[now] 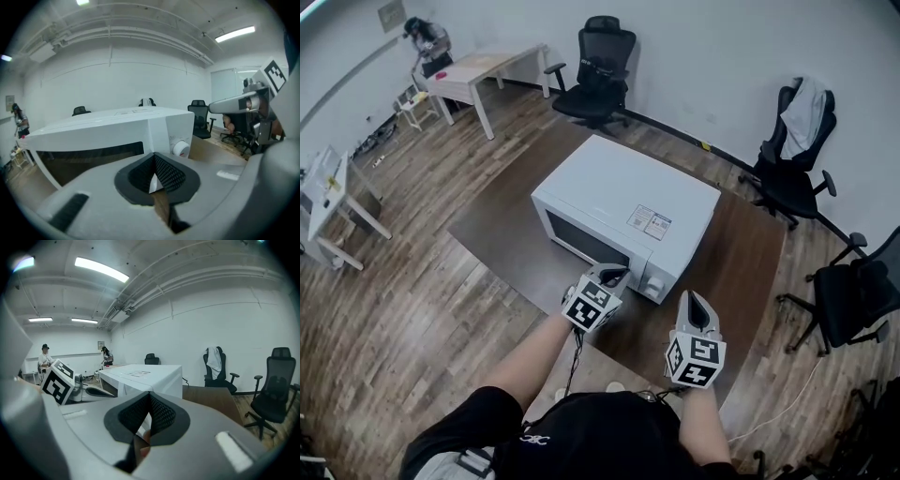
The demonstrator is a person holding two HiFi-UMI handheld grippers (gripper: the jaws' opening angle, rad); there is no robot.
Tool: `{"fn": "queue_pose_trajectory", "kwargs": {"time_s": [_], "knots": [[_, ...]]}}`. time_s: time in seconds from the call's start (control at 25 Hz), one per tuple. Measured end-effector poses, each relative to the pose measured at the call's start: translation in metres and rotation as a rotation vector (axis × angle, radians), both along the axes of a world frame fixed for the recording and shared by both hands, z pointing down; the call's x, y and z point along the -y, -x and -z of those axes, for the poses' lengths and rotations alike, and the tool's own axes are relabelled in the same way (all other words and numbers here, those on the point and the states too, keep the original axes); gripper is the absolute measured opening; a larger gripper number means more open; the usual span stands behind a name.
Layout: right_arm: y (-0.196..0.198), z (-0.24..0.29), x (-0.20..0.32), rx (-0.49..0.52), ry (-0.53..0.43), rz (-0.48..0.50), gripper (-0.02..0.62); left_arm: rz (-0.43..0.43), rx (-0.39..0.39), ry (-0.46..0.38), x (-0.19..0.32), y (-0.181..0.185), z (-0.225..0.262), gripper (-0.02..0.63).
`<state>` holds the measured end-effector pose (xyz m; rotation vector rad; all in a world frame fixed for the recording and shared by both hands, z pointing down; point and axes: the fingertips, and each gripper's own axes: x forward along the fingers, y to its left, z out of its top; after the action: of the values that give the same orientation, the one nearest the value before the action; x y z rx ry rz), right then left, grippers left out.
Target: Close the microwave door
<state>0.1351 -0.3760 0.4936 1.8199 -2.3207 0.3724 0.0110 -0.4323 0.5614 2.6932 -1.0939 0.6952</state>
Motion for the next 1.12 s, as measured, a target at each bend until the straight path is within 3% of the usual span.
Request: {"fn": "queue_pose_trajectory", "kwargs": {"time_s": [0.48,0.8,1.12], "knots": [[0.079,0.015,-0.017,0.047,-0.023,0.11,0.003,0.151,-0.219,0.017,-0.052,0.055,0.054,0.008],[0.131,0.017,-0.032,0.008,-0.026,0.173,0.003,0.255,-0.267,0.031,-0.088,0.108,0.072,0.009],[0.177,0.018,-0.042,0.008,-0.026,0.236,0.003,0.326,-0.237,-0.024,-0.113,0.154,0.087,0.011]]}}
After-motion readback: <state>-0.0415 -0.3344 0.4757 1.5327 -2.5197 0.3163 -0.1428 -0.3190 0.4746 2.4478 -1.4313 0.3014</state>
